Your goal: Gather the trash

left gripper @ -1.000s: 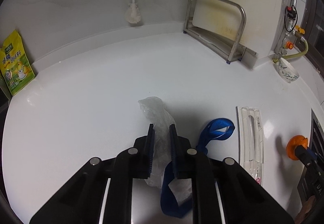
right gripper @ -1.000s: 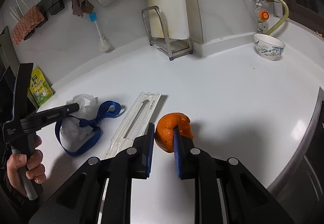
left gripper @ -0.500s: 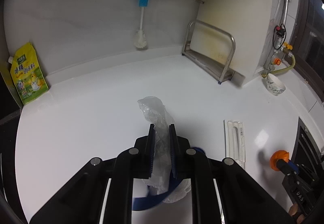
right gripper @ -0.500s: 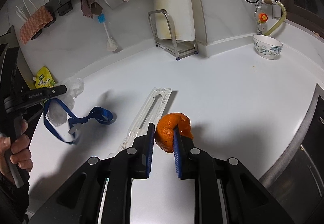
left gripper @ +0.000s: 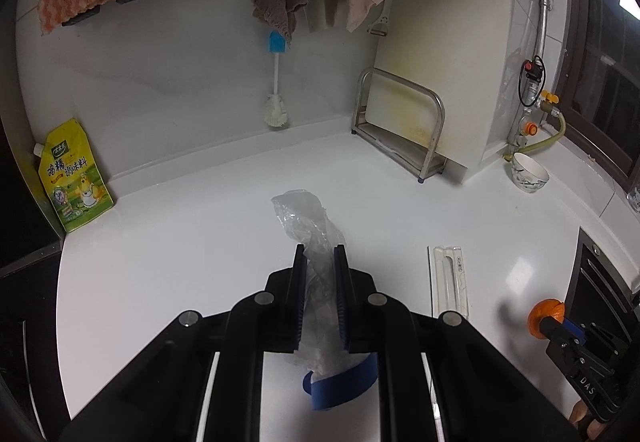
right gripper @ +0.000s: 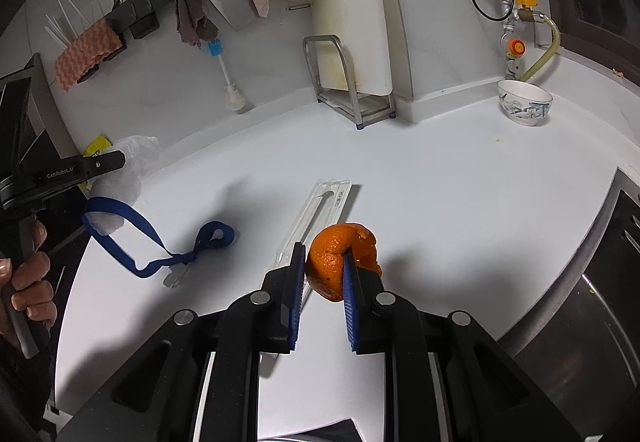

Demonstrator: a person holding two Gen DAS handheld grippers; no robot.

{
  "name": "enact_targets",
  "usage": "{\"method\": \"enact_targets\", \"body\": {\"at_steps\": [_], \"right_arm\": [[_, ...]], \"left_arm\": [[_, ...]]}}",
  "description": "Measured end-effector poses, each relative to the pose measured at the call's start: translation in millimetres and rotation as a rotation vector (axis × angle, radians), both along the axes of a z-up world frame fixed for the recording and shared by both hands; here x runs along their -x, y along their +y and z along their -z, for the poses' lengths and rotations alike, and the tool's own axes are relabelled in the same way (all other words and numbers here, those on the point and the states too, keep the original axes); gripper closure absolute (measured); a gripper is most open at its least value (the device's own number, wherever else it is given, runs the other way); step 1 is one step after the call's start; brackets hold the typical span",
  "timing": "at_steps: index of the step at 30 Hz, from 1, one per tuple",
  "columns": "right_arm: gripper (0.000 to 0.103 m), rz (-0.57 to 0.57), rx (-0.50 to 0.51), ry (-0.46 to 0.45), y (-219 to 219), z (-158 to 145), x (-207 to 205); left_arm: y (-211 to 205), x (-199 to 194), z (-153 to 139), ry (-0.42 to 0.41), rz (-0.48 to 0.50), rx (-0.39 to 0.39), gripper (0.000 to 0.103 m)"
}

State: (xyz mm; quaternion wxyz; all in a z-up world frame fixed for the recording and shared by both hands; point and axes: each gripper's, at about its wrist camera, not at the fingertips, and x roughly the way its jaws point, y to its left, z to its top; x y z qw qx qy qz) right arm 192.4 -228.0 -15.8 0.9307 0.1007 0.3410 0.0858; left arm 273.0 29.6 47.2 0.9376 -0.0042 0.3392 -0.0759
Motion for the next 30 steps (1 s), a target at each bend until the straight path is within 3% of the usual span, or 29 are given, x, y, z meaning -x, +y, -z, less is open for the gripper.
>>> {"method": "enact_targets", "body": {"at_steps": [11,17,27,30], "right_arm": [[0.086,0.007,-0.008,-0.024,1,-12,17],[0.086,0.001,0.001,-0.041,5,-21,27],[0.087,-0.003,-0.034,-0.004,2,-9,30],[0.087,-0.01,-0.05,0.018,3,1,31]], "left_arm": [[5,22,-36,-0.12,-0.016,-0.043,0.091],[14,33,-53,-0.192,-0.072,-0.061,0.092],[21,44,-57,-0.242,-0.094,-0.106,0.093],[33,47,-56,-0.264,-0.103,-0.056,0.094]]}}
